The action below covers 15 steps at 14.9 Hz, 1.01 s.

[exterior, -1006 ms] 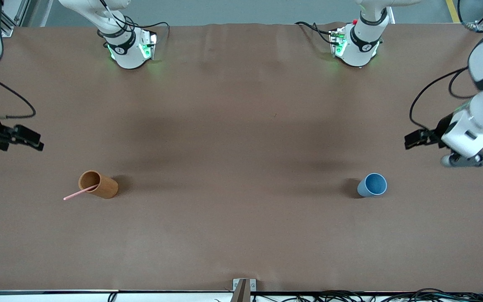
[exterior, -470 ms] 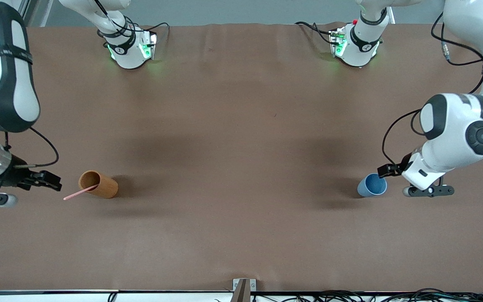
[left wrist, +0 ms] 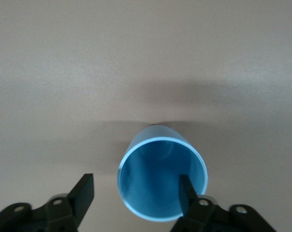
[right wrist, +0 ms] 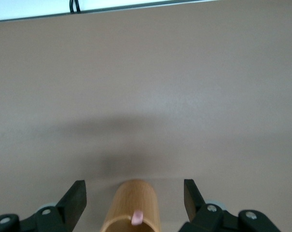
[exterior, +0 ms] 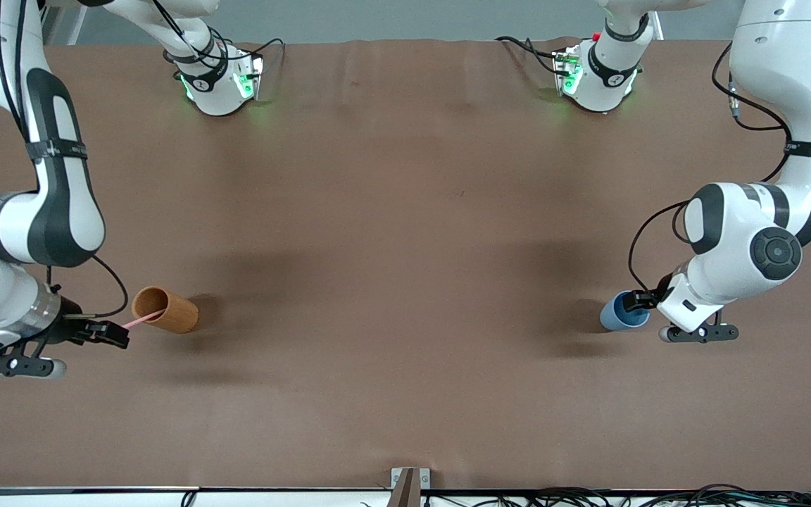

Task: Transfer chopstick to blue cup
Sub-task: 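Close the left gripper on the blue cup rim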

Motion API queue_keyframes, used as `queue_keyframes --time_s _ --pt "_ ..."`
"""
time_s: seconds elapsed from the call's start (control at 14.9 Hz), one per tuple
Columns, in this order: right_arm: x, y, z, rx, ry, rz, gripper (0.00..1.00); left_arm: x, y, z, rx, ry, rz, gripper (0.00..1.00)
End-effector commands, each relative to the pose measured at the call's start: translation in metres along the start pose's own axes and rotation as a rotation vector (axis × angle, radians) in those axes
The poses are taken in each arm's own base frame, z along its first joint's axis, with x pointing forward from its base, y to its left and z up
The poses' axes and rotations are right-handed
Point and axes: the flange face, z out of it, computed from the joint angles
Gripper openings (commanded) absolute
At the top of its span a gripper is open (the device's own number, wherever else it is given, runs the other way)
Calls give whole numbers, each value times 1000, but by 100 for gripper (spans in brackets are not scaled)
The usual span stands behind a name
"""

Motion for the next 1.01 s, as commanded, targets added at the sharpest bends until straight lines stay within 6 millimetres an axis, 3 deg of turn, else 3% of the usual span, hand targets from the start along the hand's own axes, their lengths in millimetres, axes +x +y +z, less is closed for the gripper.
queue_keyframes --time_s 0.0,0.13,0.27,0.4,0.54,0.67,0.8,0.87,0.94 --pt "8 -2 5 0 25 16 90 1 -4 6 7 6 14 69" --pt "9 -2 9 1 30 17 89 0 -5 12 7 -3 13 60" --pt "7 2 12 1 22 22 89 0 -6 16 6 -9 -2 43" --pt "6 8 14 0 10 27 89 1 -6 16 6 -8 10 18" --pt "4 6 16 -1 -1 24 87 2 -4 12 7 -5 14 1" --pt "-1 6 15 -2 -16 20 79 4 -4 -2 7 13 31 0" --pt "-10 2 9 -1 -76 23 73 3 9 -33 2 53 39 0" --pt "-11 1 7 1 -82 24 73 0 21 -46 0 51 47 0" --pt "-13 0 3 1 -91 22 73 -5 45 -60 -12 47 75 0"
